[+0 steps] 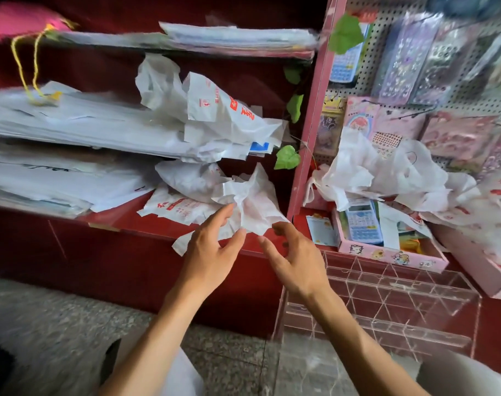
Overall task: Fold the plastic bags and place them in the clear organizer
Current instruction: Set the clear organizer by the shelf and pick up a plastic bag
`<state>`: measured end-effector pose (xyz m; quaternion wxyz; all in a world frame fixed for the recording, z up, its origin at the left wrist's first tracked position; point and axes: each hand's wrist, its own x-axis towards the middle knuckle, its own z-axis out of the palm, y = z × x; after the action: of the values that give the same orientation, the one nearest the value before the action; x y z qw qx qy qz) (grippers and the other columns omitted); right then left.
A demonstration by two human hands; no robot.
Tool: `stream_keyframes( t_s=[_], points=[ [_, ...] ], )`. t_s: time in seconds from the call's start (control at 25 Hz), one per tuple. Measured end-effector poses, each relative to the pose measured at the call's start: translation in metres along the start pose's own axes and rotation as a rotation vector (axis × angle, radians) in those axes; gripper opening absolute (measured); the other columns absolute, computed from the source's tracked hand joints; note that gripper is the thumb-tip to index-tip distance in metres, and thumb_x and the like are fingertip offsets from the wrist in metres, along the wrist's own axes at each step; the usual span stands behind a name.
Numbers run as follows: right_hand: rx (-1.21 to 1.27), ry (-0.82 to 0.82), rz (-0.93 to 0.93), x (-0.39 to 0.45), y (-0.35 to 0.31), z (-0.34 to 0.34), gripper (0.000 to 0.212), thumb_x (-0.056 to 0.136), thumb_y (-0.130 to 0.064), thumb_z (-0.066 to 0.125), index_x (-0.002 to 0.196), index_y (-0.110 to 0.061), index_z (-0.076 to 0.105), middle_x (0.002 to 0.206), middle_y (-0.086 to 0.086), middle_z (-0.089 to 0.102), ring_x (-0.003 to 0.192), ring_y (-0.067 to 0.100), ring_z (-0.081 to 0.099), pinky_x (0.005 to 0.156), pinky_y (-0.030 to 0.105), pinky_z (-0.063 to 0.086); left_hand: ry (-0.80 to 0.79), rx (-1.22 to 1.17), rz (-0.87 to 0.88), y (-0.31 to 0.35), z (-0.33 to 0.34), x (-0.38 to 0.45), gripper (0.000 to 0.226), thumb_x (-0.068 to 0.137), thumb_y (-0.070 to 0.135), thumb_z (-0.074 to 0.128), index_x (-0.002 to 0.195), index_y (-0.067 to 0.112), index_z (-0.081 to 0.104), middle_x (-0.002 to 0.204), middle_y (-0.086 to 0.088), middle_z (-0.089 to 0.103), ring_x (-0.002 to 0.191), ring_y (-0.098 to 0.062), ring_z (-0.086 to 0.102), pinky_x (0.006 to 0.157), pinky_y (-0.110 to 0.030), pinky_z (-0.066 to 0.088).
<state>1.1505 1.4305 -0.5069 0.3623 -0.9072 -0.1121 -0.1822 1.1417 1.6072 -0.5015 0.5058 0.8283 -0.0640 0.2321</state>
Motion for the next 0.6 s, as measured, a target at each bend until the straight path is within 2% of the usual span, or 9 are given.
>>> stream_keyframes(
  t_s=[0.16,0.32,0.48,0.6],
  points=[
    [-0.072,-0.015,0.034,0.012,0.008,0.0,0.059,0.091,-0.066,0.048,0.13,-0.023,0.053,0.127,-0.006,0.065,0.1,0.016,0.066,0.086,0.038,0.053,-0.042,0.045,-0.008,0.0,0.009,0.014,0.055,0.093,0.032,0.063,0.145,0.029,0.046,0.141,0.012,0.054,0.129,-0.004,0.049,0.099,-0.022,0.037],
    [-0.114,-0.038,0.049,0.028,0.021,0.01,0.056,0.09,-0.065,0.048,0.126,-0.022,0.055,0.123,-0.005,0.066,0.103,0.017,0.065,0.083,0.037,0.052,-0.08,0.095,-0.01,-0.01,0.014,0.027,0.055,0.093,0.032,0.062,0.145,0.031,0.044,0.141,0.011,0.053,0.13,-0.008,0.047,0.101,-0.024,0.036],
    [-0.113,-0.062,0.05,0.052,0.038,0.025,0.053,0.091,-0.06,0.052,0.126,-0.021,0.056,0.116,-0.002,0.068,0.093,0.017,0.066,0.081,0.039,0.053,-0.143,0.223,-0.047,-0.028,0.021,0.048,0.057,0.094,0.036,0.059,0.148,0.029,0.041,0.145,0.006,0.05,0.134,-0.011,0.043,0.107,-0.029,0.036],
    [-0.128,-0.082,0.035,0.072,0.05,0.036,0.05,0.091,-0.056,0.054,0.126,-0.021,0.056,0.121,-0.003,0.067,0.096,0.019,0.066,0.08,0.038,0.052,-0.169,0.29,-0.083,-0.043,0.029,0.067,0.058,0.095,0.036,0.058,0.149,0.027,0.039,0.146,0.005,0.049,0.135,-0.014,0.043,0.108,-0.034,0.038]
  ],
)
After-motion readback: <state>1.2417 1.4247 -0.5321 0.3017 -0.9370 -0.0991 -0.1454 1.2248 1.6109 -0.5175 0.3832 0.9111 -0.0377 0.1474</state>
